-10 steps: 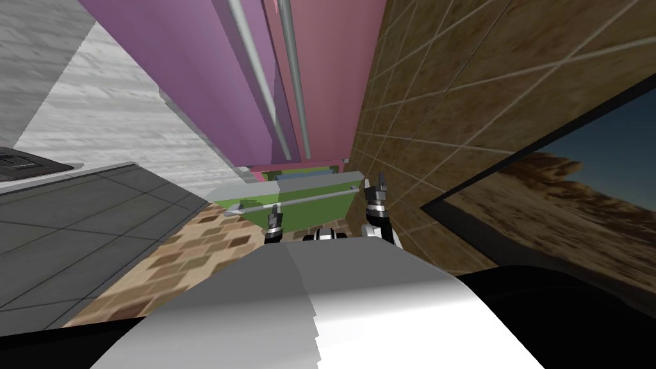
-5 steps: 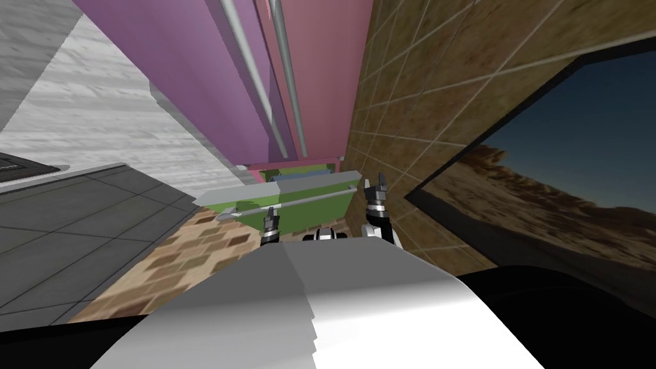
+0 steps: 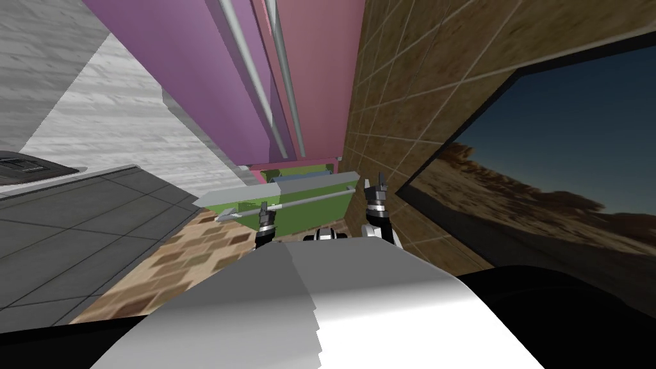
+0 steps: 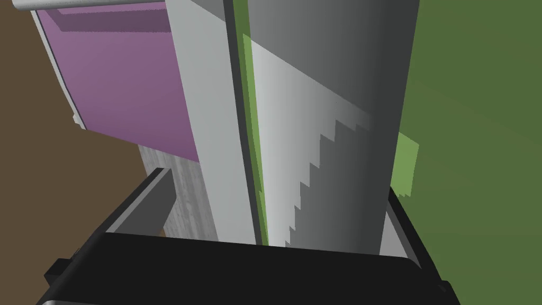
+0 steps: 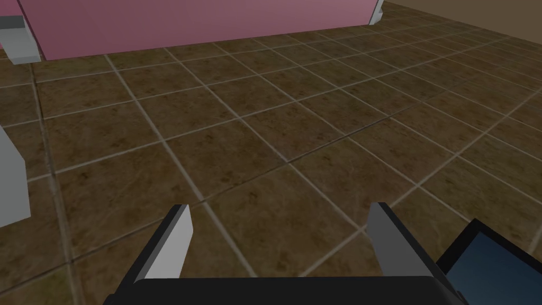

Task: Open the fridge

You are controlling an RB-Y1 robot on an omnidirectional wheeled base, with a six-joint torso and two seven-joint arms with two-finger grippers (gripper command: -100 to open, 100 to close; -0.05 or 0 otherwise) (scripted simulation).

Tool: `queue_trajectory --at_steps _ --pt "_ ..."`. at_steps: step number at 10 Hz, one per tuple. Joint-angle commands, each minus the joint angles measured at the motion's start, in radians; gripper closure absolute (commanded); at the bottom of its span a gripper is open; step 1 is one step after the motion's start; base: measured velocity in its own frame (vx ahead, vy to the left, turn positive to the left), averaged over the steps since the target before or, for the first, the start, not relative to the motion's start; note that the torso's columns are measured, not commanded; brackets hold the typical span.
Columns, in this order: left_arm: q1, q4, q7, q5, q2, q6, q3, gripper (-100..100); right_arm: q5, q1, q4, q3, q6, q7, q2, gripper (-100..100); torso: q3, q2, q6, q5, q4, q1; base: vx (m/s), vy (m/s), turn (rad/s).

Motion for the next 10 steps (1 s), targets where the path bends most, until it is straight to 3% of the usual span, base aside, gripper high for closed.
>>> queue_trajectory --at_steps 1,3,4,5,10 --pt "-0.017 -0.038 0.016 0.008 0.021 0.060 0.010 -100 0.000 0.000 0.000 0.000 0.000 0.000 0.000 0 0.001 0.002 0.000 0.000 0.001 0.000 -0.032 -0.034 0.000" --pt "-0.025 -0.072 0.030 0.014 0.039 0.106 0.018 -100 0.000 0.000 0.000 0.000 0.000 0.000 0.000 0 0.003 0.006 -0.001 -0.005 0.004 -0.005 -0.043 -0.046 0.005" --pt "-0.013 -0.057 0.028 0.012 0.032 0.094 0.012 -100 0.000 0.000 0.000 0.000 0.000 0.000 0.000 0 0.004 0.008 -0.001 -0.007 0.006 -0.007 -0.016 -0.017 0.005" --pt "-0.012 -0.056 0.030 0.012 0.032 0.103 0.012 0 0.000 0.000 0.000 0.000 0.000 0.000 0.000 0 0.003 0.007 -0.001 -0.005 0.005 -0.006 0.000 0.000 0.000" --pt "-0.005 -0.048 0.030 0.012 0.029 0.109 0.011 0 0.000 0.000 0.000 0.000 0.000 0.000 0.000 0 0.001 0.001 0.000 -0.001 0.001 -0.002 0.000 0.000 0.000"
